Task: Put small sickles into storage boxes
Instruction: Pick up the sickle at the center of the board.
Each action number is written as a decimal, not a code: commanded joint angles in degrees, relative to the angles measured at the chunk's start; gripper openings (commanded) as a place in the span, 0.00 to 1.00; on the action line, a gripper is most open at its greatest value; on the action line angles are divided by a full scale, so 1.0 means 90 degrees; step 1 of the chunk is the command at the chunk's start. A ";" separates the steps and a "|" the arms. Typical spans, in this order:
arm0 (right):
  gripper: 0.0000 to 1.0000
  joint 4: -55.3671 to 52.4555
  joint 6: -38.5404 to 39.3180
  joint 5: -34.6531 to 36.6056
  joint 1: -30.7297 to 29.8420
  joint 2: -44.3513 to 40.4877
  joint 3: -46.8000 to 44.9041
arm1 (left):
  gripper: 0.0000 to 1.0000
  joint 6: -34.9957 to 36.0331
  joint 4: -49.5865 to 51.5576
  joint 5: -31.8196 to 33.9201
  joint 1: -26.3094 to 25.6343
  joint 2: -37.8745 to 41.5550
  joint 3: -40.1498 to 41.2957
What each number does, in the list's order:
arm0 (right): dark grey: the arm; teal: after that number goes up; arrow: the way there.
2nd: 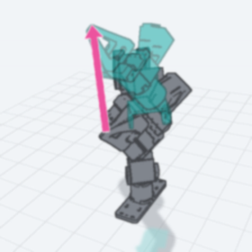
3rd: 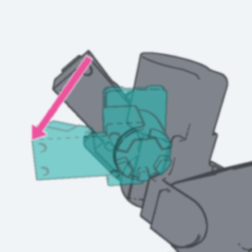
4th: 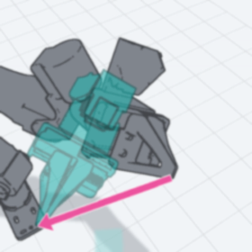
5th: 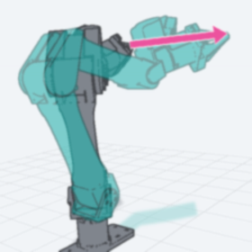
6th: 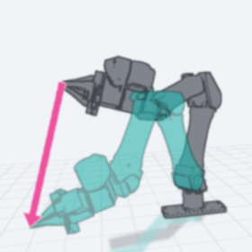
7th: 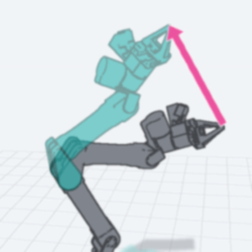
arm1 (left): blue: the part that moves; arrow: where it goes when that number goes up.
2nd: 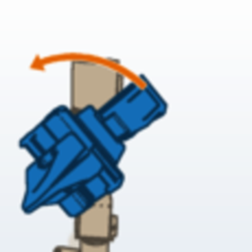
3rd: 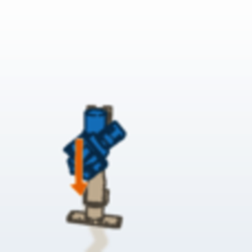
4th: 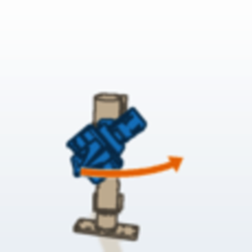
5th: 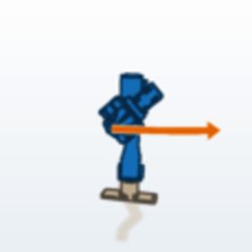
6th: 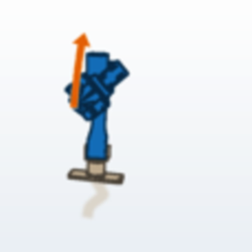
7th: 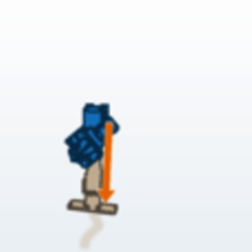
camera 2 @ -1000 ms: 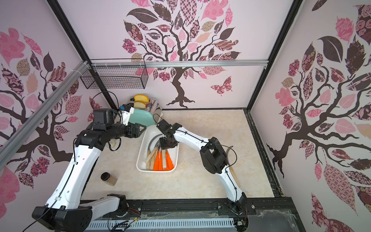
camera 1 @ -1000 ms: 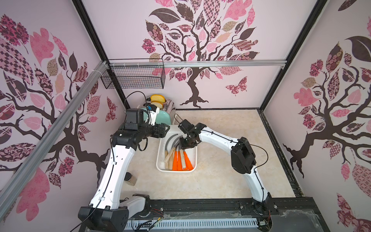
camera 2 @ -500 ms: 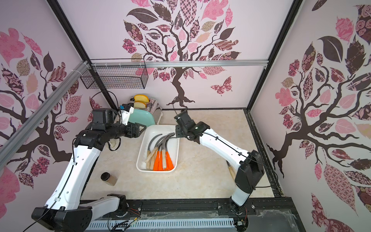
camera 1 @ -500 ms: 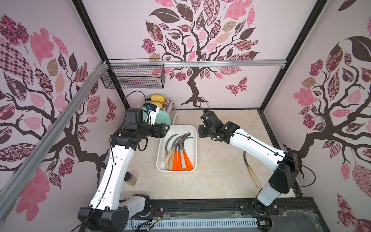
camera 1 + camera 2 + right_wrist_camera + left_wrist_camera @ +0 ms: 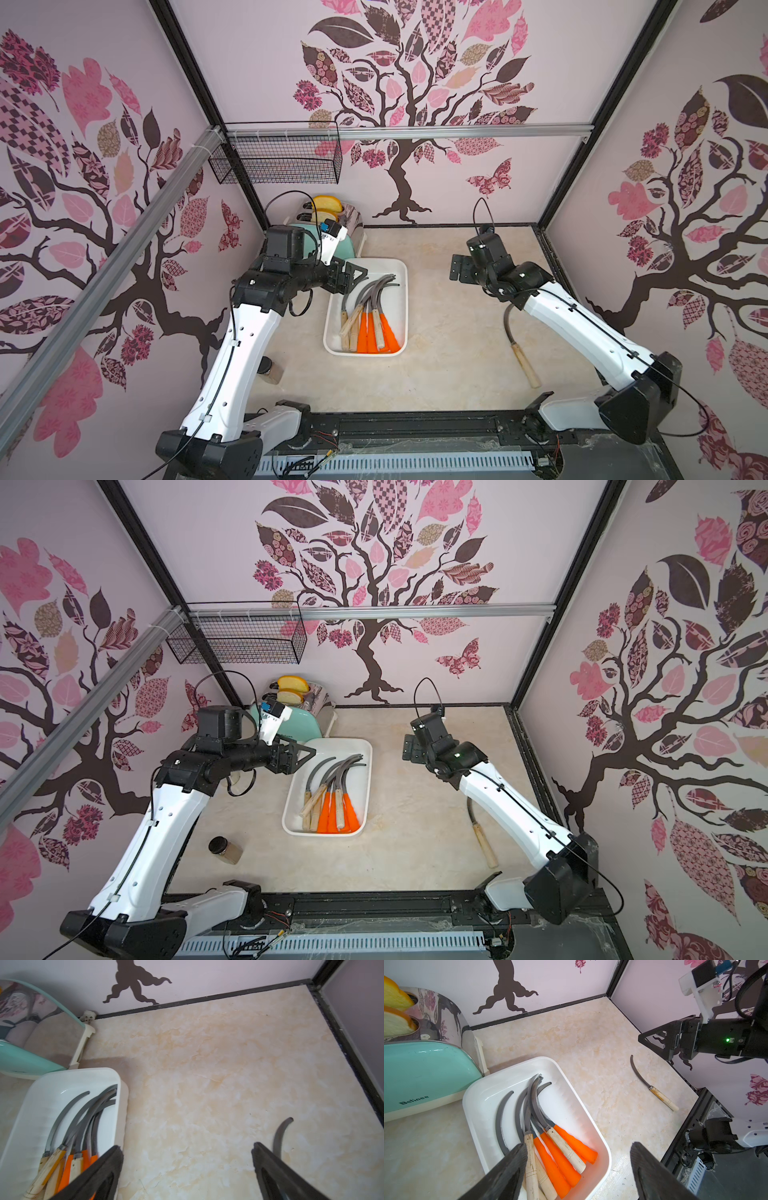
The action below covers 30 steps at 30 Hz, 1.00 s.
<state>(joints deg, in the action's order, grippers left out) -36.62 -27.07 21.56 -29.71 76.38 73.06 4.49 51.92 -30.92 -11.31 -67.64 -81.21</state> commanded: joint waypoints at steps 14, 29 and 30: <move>1.00 -0.1263 -0.0626 -0.1437 0.1569 -0.0386 -0.1480 | 0.83 -0.0212 -0.0373 -0.0220 -0.0052 -0.0318 0.0133; 0.99 -0.1120 -0.0951 -0.1715 0.2574 -0.0363 -0.2684 | 0.83 0.0135 -0.0287 -0.0249 -0.0067 -0.0366 0.0594; 1.00 -0.1099 -0.0975 -0.1712 0.2574 -0.0345 -0.2757 | 0.83 0.0167 -0.0267 -0.0252 -0.0062 -0.0361 0.0595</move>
<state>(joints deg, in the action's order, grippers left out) -45.98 -34.76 7.18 -6.87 73.30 49.04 4.82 50.22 -32.25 -11.68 -71.59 -75.94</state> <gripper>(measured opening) 0.995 0.832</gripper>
